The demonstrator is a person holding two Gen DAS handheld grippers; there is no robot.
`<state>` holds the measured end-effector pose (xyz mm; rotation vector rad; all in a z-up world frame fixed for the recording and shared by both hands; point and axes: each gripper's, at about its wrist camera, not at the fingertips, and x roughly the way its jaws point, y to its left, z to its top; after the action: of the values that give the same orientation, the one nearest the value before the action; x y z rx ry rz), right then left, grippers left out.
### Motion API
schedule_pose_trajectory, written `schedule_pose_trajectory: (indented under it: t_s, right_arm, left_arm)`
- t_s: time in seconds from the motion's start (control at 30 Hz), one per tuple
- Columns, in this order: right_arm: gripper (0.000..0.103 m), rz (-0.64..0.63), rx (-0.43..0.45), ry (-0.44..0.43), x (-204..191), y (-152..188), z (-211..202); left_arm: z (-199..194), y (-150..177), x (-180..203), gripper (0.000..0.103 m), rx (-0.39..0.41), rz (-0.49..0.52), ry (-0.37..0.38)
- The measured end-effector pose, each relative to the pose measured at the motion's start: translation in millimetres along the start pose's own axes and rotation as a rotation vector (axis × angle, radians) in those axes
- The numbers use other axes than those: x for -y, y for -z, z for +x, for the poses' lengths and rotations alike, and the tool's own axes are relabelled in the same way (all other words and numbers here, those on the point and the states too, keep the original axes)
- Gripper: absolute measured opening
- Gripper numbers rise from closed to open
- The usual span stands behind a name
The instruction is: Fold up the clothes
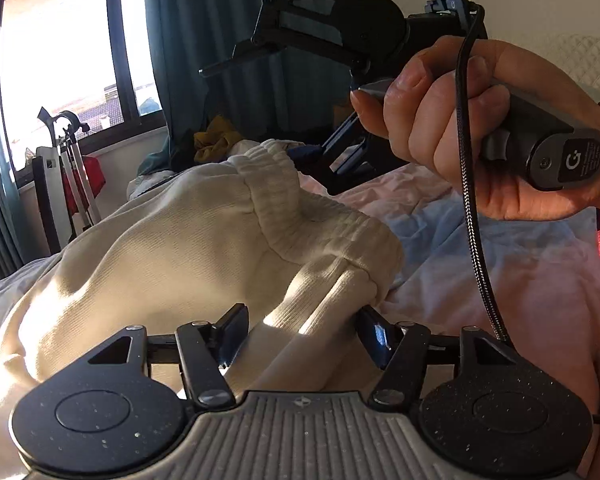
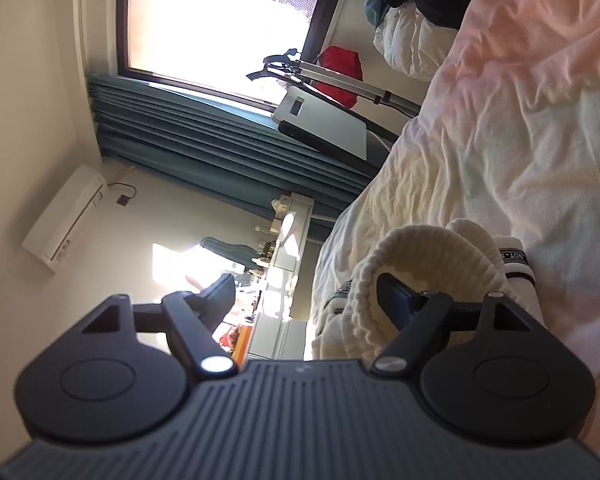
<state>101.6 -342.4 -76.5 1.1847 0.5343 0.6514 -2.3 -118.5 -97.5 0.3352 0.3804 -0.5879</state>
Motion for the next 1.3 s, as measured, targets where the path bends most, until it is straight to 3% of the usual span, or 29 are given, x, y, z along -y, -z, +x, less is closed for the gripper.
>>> schedule_pose_trajectory:
  t_s: [0.2, 0.37, 0.53, 0.77, 0.9, 1.03, 1.07, 1.17, 1.3]
  right_arm:
    - [0.080, -0.066, -0.037, 0.034, 9.0, -9.1, -0.5]
    - [0.081, -0.064, -0.062, -0.006, 6.3, -8.8, 5.6]
    - [0.081, 0.026, 0.026, -0.024, 7.3, -11.0, -5.2]
    - [0.080, 0.203, 0.052, 0.074, 66.9, -8.4, 0.2]
    - [0.079, 0.211, 0.047, 0.085, 72.7, -6.7, 0.0]
    - [0.080, 0.052, 0.023, 0.137, 37.4, -4.3, -3.5]
    - [0.080, 0.000, 0.022, 0.156, 26.7, -1.2, -7.9]
    - [0.080, -0.140, 0.029, 0.207, -3.3, 10.7, -24.3]
    - [0.081, -0.212, 0.074, 0.228, -29.3, 31.1, -51.5]
  left_arm:
    - [0.0, -2.1, -4.0, 0.012, 0.044, 0.000, 0.063]
    - [-19.0, -9.3, -6.7, 0.008, 0.090, 0.018, 0.096]
    - [-38.6, -8.2, -3.1, 0.007, 0.115, 0.085, 0.102]
    - [-17.9, 10.5, 1.3, 0.007, 0.039, 0.067, 0.132]
    - [-12.1, 17.6, 2.9, 0.011, 0.034, 0.055, 0.139]
    - [-22.0, 15.1, -6.1, 0.019, 0.036, -0.017, 0.151]
    - [-26.0, 13.9, -8.0, 0.024, 0.034, -0.033, 0.149]
    - [-38.4, 6.4, -15.2, 0.060, -0.004, -0.090, 0.164]
    - [-62.9, -1.4, -33.2, 0.067, -0.005, -0.171, 0.125]
